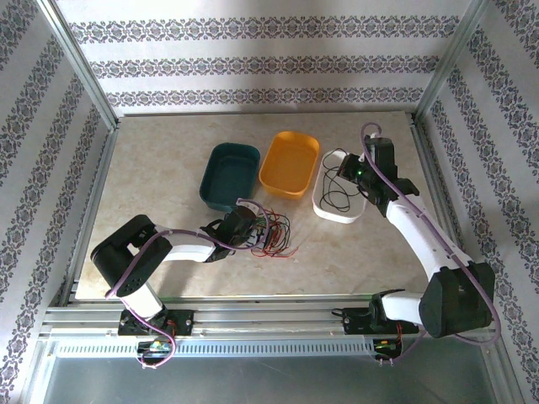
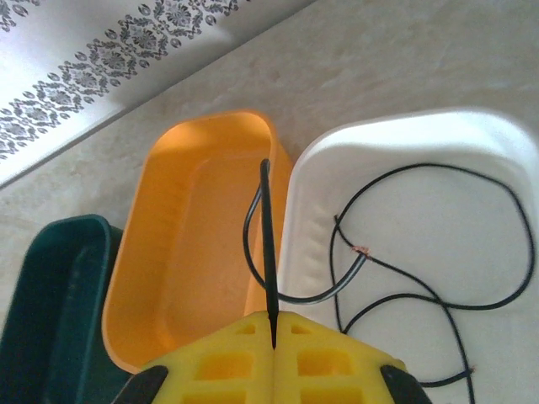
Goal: Untangle the cables
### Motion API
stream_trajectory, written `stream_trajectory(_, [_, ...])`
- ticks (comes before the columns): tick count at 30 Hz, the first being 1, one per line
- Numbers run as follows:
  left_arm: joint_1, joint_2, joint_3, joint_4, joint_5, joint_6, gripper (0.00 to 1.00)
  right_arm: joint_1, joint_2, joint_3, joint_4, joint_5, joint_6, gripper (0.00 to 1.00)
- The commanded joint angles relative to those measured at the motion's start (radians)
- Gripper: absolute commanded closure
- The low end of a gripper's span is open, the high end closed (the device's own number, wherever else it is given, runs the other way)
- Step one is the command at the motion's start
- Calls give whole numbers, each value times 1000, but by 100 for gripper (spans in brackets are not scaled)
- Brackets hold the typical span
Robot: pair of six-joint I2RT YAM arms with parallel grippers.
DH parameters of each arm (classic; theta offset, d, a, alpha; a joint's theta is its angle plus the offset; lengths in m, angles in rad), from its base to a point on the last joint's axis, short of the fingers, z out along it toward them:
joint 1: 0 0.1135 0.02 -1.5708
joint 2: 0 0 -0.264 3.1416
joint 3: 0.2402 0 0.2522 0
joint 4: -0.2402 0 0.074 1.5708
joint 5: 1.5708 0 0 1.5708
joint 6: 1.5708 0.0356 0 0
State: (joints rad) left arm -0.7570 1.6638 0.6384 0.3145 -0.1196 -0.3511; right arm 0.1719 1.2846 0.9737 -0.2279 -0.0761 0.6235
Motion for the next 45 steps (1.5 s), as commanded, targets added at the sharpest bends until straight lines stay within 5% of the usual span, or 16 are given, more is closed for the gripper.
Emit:
stream_trajectory(1, [12,19,-3,-55,0,26,1,-8,27,-34,69,-44,91,100])
stream_trajectory(12, [12,14,-3,-61,0,29,1,-9,66,-74,-8,240,128,100])
stream_trajectory(28, [11,-10,-7,-68,-12,21,1,-13,258,-61,-2,105,125,100])
stream_trajectory(39, [12,-34,-6,-62,-18,15,1,-11,240,-85,-21,148,140,100])
stream_trajectory(41, [12,-43,-5,-58,-18,13,1,-11,238,-87,-24,154,146,94])
stream_trajectory(45, [11,-65,-3,-55,-19,4,1,-11,223,-90,-30,168,152,65])
